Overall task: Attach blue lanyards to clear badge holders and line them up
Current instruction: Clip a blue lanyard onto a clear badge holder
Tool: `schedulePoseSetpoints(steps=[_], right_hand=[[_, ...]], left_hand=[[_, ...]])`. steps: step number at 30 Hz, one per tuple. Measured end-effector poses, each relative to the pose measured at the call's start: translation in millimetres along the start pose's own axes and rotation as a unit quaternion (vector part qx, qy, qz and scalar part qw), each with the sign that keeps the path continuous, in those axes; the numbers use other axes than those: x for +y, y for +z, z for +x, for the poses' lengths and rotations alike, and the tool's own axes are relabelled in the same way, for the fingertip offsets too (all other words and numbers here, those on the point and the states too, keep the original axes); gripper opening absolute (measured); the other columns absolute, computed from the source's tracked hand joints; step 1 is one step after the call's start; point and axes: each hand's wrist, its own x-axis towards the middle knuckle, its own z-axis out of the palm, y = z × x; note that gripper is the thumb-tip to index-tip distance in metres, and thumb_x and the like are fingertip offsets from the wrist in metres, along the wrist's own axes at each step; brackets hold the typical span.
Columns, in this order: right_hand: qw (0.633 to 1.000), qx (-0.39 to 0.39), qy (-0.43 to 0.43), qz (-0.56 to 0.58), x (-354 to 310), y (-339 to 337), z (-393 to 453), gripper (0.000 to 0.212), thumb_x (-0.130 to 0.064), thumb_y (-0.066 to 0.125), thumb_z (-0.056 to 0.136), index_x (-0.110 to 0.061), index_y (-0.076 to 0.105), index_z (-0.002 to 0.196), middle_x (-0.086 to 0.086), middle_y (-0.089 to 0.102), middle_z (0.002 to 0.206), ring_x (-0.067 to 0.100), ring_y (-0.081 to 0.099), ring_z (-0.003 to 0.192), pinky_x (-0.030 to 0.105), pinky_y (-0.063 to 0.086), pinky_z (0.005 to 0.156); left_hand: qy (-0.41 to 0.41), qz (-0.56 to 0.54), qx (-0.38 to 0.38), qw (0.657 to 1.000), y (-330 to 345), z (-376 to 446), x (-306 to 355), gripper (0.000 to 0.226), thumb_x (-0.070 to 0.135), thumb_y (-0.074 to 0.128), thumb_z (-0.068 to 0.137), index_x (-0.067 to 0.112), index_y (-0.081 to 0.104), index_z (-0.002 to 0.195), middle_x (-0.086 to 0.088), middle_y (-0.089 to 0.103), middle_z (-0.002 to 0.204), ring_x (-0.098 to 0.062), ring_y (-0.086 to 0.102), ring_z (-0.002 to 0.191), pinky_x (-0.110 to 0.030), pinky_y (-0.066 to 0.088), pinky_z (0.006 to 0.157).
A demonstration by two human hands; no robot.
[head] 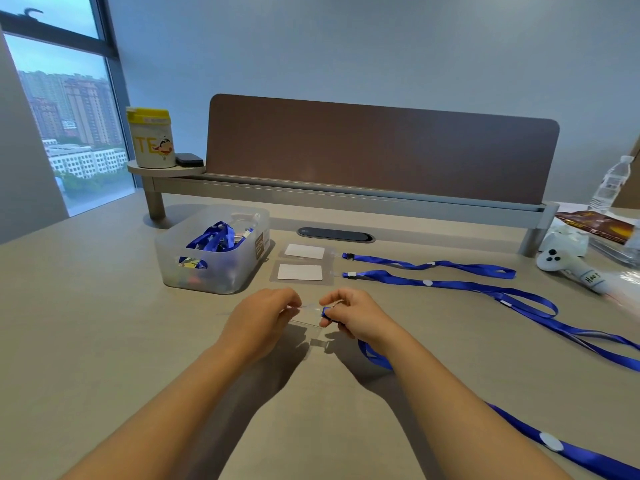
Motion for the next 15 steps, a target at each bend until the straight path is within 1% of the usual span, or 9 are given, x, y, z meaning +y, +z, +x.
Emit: schedulePoseSetpoints(steps=[2,3,5,7,10,12,14,15], right_hand=[[0.999,0.019,-0.042,-0.028,-1,1,0,0.021,-0.009,0.054,0.089,-0.01,0.055,0.109,-0.005,0.054,0.076,0.004,0.05,0.067,0.013,0.039,0.057],[0.997,0.026,-0.059,-0.045,-2,2,0,0.025,-0.011,0.058,0.086,-0.009,0.056,0.111,-0.007,0.052,0.079,0.006,0.05,0.073,0.013,0.041,0.061],[0.992,0.052,-0.081,-0.077,-6,3,0,0.025,-0.013,0.063,0.083,-0.008,0.06,0.108,-0.006,0.052,0.083,0.009,0.051,0.079,0.017,0.045,0.068],[0.987,0.084,-0.099,-0.092,-9,1,1,0.02,-0.015,0.061,0.084,-0.007,0.064,0.103,-0.003,0.056,0.085,0.011,0.053,0.081,0.021,0.046,0.073],[0.983,0.104,-0.118,-0.092,-11,-2,1,0.02,-0.014,0.057,0.088,-0.003,0.067,0.101,-0.006,0.055,0.078,0.005,0.049,0.07,0.015,0.042,0.065],[0.984,0.104,-0.116,-0.084,-11,-2,2,0.021,-0.013,0.055,0.088,-0.001,0.067,0.1,-0.004,0.056,0.076,0.007,0.05,0.071,0.014,0.041,0.064],[0.988,0.1,-0.101,-0.056,-10,-1,3,0.02,-0.012,0.055,0.089,0.001,0.066,0.099,-0.005,0.055,0.071,0.007,0.052,0.069,0.017,0.043,0.065],[0.99,0.097,-0.091,-0.035,-9,-1,3,0.02,-0.012,0.054,0.089,0.001,0.066,0.099,-0.005,0.055,0.07,0.007,0.052,0.067,0.018,0.044,0.066]], left_hand=[[-0.001,-0.006,0.017,1.0,-3,3,2,0.017,0.015,0.049,0.087,0.007,0.059,0.1,-0.015,0.067,0.105,-0.03,0.059,0.094,-0.038,0.05,0.084],[0.001,-0.006,0.022,1.0,-5,6,4,0.017,0.014,0.05,0.087,0.007,0.059,0.098,-0.014,0.067,0.104,-0.029,0.059,0.092,-0.037,0.05,0.082],[0.004,0.003,0.028,1.0,-10,13,6,0.016,0.014,0.051,0.086,0.008,0.06,0.098,-0.014,0.068,0.104,-0.027,0.059,0.09,-0.032,0.049,0.081],[0.009,0.011,0.041,0.999,-14,19,7,0.016,0.015,0.054,0.084,0.008,0.061,0.097,-0.013,0.067,0.105,-0.026,0.059,0.092,-0.034,0.049,0.084],[0.008,0.011,0.084,0.996,-14,23,9,0.027,0.019,0.06,0.08,0.011,0.059,0.107,-0.012,0.064,0.115,-0.028,0.055,0.104,-0.039,0.045,0.091],[0.012,0.02,0.127,0.992,-11,21,11,0.037,0.018,0.066,0.076,0.012,0.055,0.111,-0.014,0.062,0.117,-0.031,0.053,0.108,-0.042,0.043,0.092],[0.041,0.034,0.15,0.987,-7,18,11,0.041,0.016,0.073,0.068,0.009,0.058,0.106,-0.018,0.064,0.108,-0.036,0.057,0.102,-0.044,0.046,0.085],[0.059,0.037,0.147,0.987,-4,16,11,0.041,0.017,0.076,0.064,0.008,0.06,0.101,-0.019,0.066,0.103,-0.037,0.06,0.096,-0.043,0.047,0.08]])
